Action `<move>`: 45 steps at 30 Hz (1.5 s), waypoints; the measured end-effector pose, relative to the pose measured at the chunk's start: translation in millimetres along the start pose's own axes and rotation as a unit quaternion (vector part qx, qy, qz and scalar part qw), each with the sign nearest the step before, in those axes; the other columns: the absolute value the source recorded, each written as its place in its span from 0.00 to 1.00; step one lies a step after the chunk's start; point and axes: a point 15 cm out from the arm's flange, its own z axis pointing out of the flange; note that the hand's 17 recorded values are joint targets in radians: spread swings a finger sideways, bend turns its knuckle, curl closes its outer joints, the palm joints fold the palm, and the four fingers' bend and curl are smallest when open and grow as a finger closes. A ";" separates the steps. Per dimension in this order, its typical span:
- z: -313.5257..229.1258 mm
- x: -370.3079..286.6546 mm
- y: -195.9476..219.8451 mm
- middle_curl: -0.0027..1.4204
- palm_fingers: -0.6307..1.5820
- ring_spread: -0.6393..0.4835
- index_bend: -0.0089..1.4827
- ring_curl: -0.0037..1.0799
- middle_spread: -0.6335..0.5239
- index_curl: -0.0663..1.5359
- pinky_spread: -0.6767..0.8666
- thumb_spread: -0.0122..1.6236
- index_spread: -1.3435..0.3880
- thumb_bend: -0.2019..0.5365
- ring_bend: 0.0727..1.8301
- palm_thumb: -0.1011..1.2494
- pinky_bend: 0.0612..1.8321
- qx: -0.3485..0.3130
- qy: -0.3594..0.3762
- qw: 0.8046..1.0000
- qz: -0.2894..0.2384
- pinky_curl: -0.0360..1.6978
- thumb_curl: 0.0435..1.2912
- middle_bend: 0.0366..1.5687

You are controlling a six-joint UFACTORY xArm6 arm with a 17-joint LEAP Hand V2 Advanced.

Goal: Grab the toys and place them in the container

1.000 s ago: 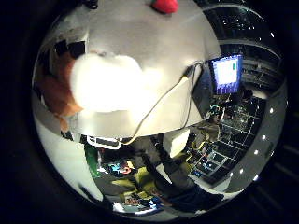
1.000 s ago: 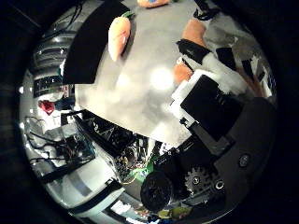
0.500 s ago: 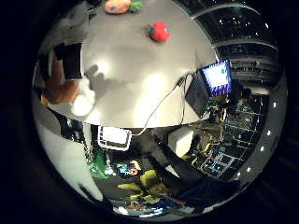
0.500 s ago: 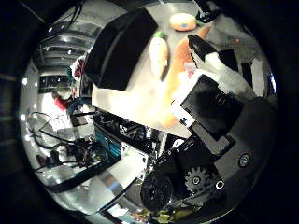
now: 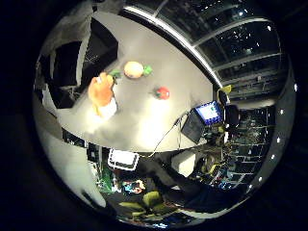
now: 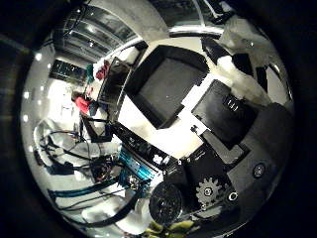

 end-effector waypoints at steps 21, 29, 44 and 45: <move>151.8 92.2 99.0 0.26 0.35 0.46 0.24 0.31 0.43 0.32 0.46 0.65 0.53 0.23 0.48 0.56 0.39 -0.079 -0.004 0.986 0.144 0.42 0.30 0.42; 204.5 104.9 117.7 0.22 0.35 0.59 0.15 0.22 0.52 0.28 0.68 0.65 0.55 0.23 0.37 0.53 0.33 -0.116 -0.030 0.981 0.155 0.34 0.25 0.30; 270.3 103.4 110.0 0.22 0.39 0.66 0.12 0.18 0.55 0.24 0.72 0.64 0.61 0.24 0.31 0.51 0.27 -0.145 -0.050 0.977 0.150 0.26 0.23 0.24; 275.0 102.9 110.2 0.22 0.39 0.67 0.12 0.18 0.55 0.24 0.72 0.64 0.61 0.24 0.31 0.51 0.27 -0.148 -0.052 0.976 0.150 0.26 0.23 0.24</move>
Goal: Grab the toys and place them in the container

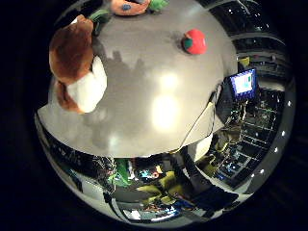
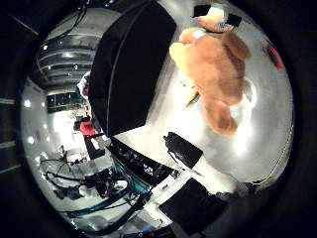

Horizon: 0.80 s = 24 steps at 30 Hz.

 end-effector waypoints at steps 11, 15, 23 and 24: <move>48.1 -12.5 -12.5 0.25 0.73 0.42 0.14 0.23 0.44 0.25 0.37 0.62 0.58 0.24 0.50 0.58 0.37 -0.016 -0.011 1.000 -0.011 0.25 0.24 0.34; 43.1 -11.1 -13.0 0.31 0.89 0.38 0.26 0.30 0.39 0.32 0.19 0.62 0.55 0.26 0.54 0.62 0.41 -0.011 -0.009 1.000 -0.015 0.28 0.25 0.47; -9.0 18.2 -11.7 0.41 0.90 0.41 0.66 0.44 0.44 0.46 0.24 0.59 0.62 0.26 0.70 0.76 0.61 0.037 0.010 0.999 0.003 0.38 0.33 0.72; -17.7 19.4 -10.9 0.41 0.89 0.41 0.68 0.45 0.44 0.46 0.26 0.58 0.63 0.26 0.71 0.77 0.63 0.043 0.012 0.999 0.004 0.39 0.34 0.74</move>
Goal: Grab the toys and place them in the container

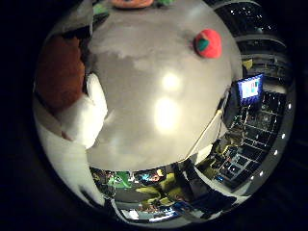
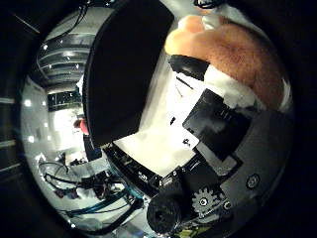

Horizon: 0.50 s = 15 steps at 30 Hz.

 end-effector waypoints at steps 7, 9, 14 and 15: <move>-52.6 -8.3 25.3 0.42 0.86 0.43 0.73 0.48 0.45 0.47 0.29 0.56 0.65 0.26 0.75 0.83 0.66 -0.009 -0.009 1.000 0.006 0.44 0.39 0.78; -73.6 -10.2 27.2 0.42 0.85 0.43 0.73 0.49 0.46 0.47 0.29 0.56 0.65 0.26 0.75 0.84 0.66 0.003 -0.004 1.000 0.005 0.45 0.40 0.79; -126.5 -30.7 27.8 0.42 0.84 0.43 0.76 0.49 0.47 0.47 0.31 0.55 0.66 0.25 0.77 0.84 0.65 0.019 0.000 1.000 -0.010 0.50 0.45 0.82; -141.4 -39.7 26.4 0.42 0.84 0.43 0.76 0.49 0.47 0.47 0.31 0.55 0.66 0.25 0.77 0.84 0.65 0.021 -0.001 1.000 -0.014 0.50 0.45 0.82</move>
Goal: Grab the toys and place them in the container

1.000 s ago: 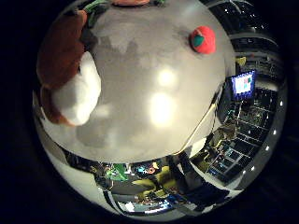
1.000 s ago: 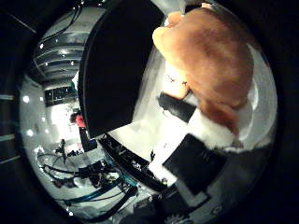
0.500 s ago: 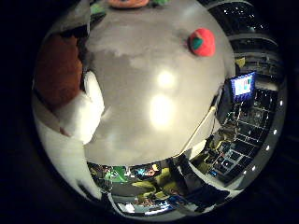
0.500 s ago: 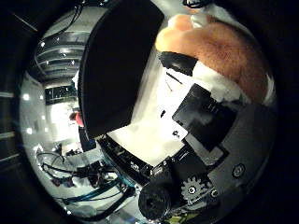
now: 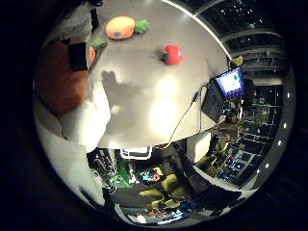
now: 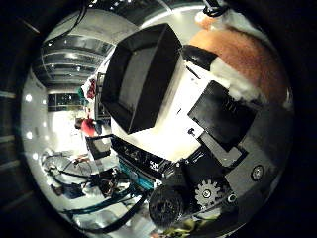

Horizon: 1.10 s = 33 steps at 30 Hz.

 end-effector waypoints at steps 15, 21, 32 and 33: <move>-86.2 -237.9 -73.7 0.40 0.84 0.43 0.77 0.50 0.48 0.45 0.31 0.54 0.66 0.25 0.78 0.84 0.60 0.065 -0.032 0.989 -0.132 0.58 0.50 0.83; -56.9 -319.9 -118.2 0.40 0.84 0.43 0.78 0.49 0.48 0.45 0.30 0.55 0.66 0.25 0.78 0.83 0.59 0.110 -0.046 0.978 -0.171 0.60 0.51 0.83; 37.0 -354.8 -184.0 0.36 0.70 0.39 0.48 0.45 0.42 0.40 0.19 0.51 0.60 0.22 0.72 0.68 0.56 0.155 -0.043 0.970 -0.180 0.51 0.46 0.72; 43.4 -353.9 -182.6 0.35 0.62 0.38 0.41 0.45 0.41 0.39 0.17 0.52 0.58 0.23 0.71 0.68 0.58 0.148 -0.040 0.971 -0.183 0.51 0.46 0.67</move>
